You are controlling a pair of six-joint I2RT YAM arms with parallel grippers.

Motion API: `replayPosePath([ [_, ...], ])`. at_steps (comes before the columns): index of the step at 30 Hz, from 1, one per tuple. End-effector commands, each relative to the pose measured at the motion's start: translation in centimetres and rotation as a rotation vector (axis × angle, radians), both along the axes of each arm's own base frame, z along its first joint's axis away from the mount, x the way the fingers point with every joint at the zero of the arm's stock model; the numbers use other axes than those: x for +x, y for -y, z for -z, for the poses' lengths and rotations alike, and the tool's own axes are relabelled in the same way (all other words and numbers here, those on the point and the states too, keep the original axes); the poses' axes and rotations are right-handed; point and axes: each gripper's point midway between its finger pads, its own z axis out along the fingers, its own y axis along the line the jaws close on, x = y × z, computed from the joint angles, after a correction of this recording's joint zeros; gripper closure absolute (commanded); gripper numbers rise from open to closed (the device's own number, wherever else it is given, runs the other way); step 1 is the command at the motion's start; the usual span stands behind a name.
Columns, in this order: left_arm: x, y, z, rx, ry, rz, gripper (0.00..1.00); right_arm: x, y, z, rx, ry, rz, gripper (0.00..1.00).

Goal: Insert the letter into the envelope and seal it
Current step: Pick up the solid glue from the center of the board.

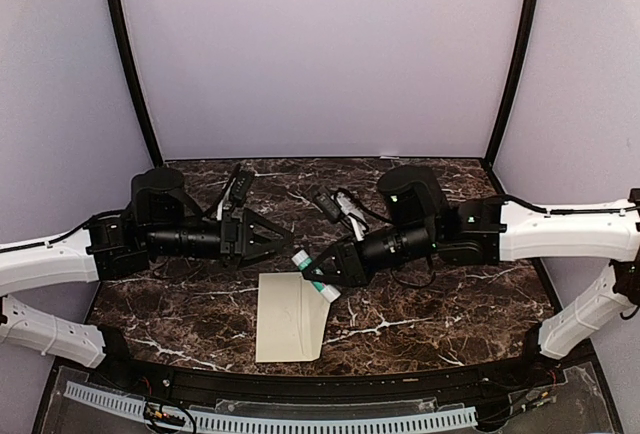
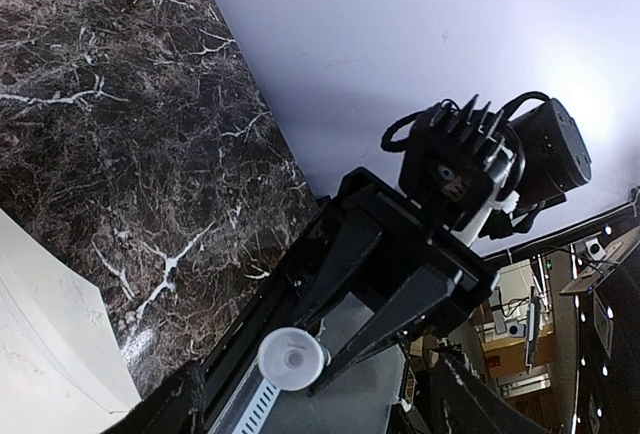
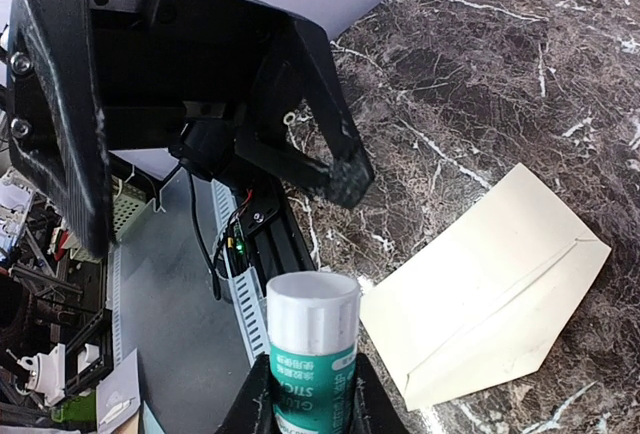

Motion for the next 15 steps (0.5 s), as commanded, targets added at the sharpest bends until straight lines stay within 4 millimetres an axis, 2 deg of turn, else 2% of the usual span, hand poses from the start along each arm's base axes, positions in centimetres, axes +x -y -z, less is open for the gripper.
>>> replayPosePath([
  [1,-0.9,1.3,-0.8,-0.051,-0.013,0.039,0.24,-0.5,-1.0,-2.0,0.044,0.037,-0.052,1.0],
  [5,-1.2,2.1,-0.5,-0.04,-0.024,0.063,0.27,-0.8,-1.1,-2.3,0.045,0.043,-0.07,1.0],
  [15,-1.3,2.8,0.7,-0.022,-0.06,0.068,0.48,-1.6,-1.2,-2.4,0.042,0.038,-0.108,1.0],
])
